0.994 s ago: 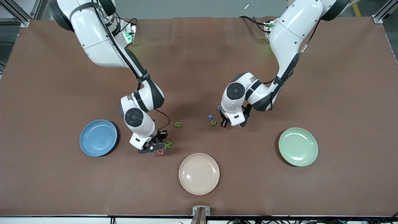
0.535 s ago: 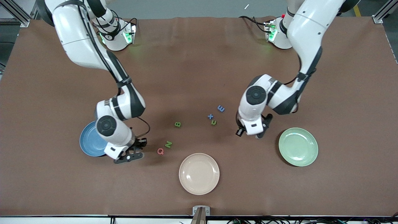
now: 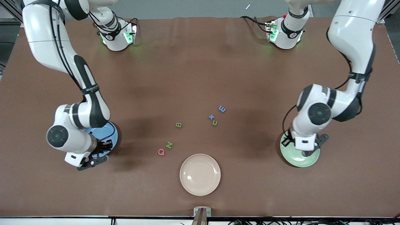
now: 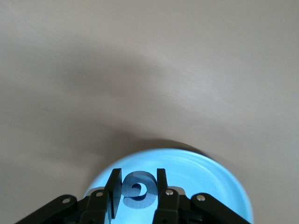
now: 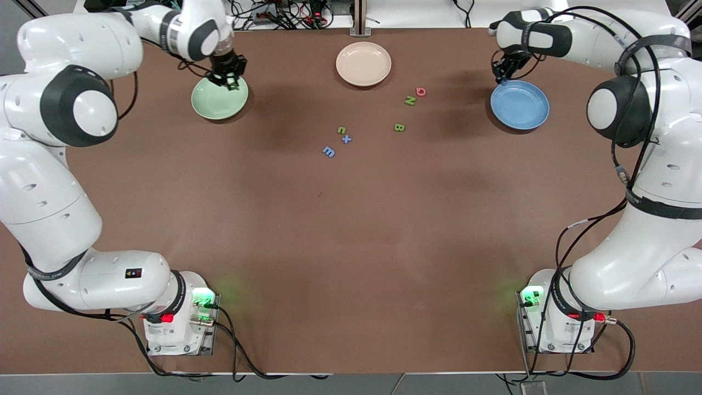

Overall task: Sort uppercase to blue plate, lowercase to green plate
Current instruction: 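Drop the q on the green plate while the right gripper drops G on blue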

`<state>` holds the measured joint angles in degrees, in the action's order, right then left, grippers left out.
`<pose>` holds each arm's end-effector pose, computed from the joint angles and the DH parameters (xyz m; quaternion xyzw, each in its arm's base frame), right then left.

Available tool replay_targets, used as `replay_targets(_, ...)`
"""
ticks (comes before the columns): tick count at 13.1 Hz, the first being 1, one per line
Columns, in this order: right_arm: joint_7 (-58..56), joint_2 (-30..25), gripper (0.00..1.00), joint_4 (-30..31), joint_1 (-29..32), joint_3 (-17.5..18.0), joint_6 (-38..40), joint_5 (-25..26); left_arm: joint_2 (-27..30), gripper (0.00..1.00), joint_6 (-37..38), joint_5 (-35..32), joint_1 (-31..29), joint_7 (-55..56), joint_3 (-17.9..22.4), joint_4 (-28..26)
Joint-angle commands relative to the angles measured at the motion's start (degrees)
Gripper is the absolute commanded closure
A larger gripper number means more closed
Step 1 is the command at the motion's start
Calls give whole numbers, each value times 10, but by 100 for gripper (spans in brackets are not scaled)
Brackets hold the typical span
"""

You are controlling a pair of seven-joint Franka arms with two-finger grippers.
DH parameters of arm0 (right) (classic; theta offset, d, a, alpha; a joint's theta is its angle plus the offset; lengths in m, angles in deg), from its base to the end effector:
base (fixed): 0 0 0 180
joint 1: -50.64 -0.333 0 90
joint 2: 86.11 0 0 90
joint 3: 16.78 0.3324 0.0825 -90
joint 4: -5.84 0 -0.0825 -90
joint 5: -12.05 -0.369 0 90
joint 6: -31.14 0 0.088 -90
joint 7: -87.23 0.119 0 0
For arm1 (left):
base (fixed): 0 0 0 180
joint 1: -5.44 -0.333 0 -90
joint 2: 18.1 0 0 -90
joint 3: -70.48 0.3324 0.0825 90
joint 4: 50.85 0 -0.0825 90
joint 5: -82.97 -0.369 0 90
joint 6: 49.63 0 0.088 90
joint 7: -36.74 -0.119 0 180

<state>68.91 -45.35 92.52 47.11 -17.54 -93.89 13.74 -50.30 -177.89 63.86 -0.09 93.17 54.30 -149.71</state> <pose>0.7048 0.0343 0.2496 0.9808 0.1930 -0.0230 0.0133 0.6577 -0.0907 0.2793 -0.9495 -0.3087 -0.0232 0.0504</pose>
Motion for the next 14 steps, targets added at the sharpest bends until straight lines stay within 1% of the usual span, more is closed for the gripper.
replay_targets(1,-56,-7,76,22,40,11,4,5,-26,94,0,-10,-34,-82,-6,21)
replay_targets(2,-71,-6,72,34,50,12,2,2,-40,80,0,-12,-42,-97,-5,29)
replay_targets(3,-75,-6,70,46,57,12,2,0,-45,56,-1,-25,-48,-102,-5,29)
replay_targets(4,-76,-7,66,60,59,13,2,-1,-48,27,-2,-31,-48,-92,-5,29)
replay_targets(5,-76,-7,57,71,63,13,2,-1,-47,0,-2,-32,-48,-91,-5,28)
replay_targets(6,-76,-7,52,76,64,13,1,-1,-45,0,-1,-33,-48,-91,-6,25)
replay_targets(7,-76,-8,41,77,65,14,2,-2,-43,0,4,-32,-46,-91,-7,23)
replay_targets(8,-76,-9,32,77,64,15,2,-2,-38,0,6,-31,-43,-91,-11,21)
replay_targets(9,-75,-10,29,75,63,21,3,-2,-28,0,14,-28,-38,-91,-15,18)
replay_targets(11,-67,-22,27,65,59,36,5,-3,-21,0,49,-25,-37,-59,-60,15)
replay_targets(12,-54,-29,27,56,56,50,6,-4,-18,0,64,-25,-36,-29,-78,14)
replay_targets(14,36,-30,23,42,48,76,6,-4,-10,0,92,-29,-36,-10,-121,12)
